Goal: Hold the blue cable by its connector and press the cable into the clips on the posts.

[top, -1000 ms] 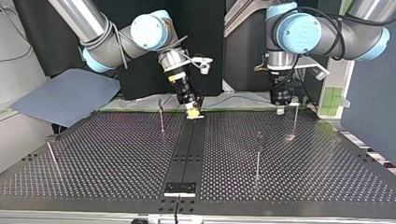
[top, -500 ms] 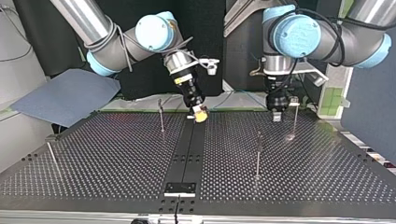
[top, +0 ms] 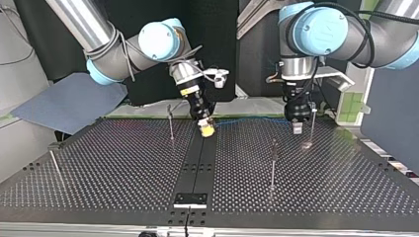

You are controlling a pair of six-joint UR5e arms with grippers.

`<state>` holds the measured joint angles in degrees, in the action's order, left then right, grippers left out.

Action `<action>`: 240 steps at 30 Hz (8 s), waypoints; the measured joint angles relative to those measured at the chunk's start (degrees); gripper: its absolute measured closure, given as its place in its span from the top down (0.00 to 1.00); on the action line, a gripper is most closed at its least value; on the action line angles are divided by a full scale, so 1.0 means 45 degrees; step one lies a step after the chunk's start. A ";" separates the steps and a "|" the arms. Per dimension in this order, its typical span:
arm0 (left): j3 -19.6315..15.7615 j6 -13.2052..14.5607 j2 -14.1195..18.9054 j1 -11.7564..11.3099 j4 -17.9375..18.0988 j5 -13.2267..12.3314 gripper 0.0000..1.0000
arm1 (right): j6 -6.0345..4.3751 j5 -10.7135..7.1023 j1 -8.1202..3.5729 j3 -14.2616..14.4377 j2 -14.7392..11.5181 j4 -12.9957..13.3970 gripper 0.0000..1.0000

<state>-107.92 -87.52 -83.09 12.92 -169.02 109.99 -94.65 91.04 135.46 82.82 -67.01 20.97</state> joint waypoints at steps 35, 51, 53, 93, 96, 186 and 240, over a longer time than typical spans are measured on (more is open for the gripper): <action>0.0692 -0.0276 -0.1475 -0.0050 0.0408 -0.0034 0.00 | -0.0116 -0.0063 -0.0775 -0.0414 0.0696 -0.0037 0.00; 0.0840 -0.0491 -0.2005 -0.0439 0.0747 -0.0121 0.00 | -0.0112 -0.0073 -0.0799 -0.0814 0.0748 -0.0147 0.00; 0.0892 -0.0510 -0.2075 -0.0493 0.0741 -0.0128 0.00 | -0.0114 -0.0072 -0.0799 -0.0873 0.0793 -0.0153 0.00; 0.1924 -0.1075 -0.3196 -0.0917 0.0442 -0.0868 0.00 | -0.0123 -0.0246 -0.1053 -0.1989 0.1505 -0.0430 0.00; 0.2173 -0.1222 -0.3210 -0.1191 0.0424 -0.1160 0.00 | -0.0124 -0.0261 -0.0999 -0.2378 0.1638 -0.0654 0.00; 0.1179 -0.1720 -0.0727 -0.0462 -0.2814 -0.1491 1.00 | -0.0098 0.0651 -0.0518 -0.5412 0.3575 -0.2115 0.00; 0.1182 -0.1773 -0.2520 0.1522 0.0669 -0.0288 1.00 | -0.0960 0.0180 -0.1018 -0.5407 0.3572 -0.2654 0.00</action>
<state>-102.60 -95.50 -94.44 19.77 -166.01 108.69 -98.97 91.85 130.88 58.49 -50.94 9.03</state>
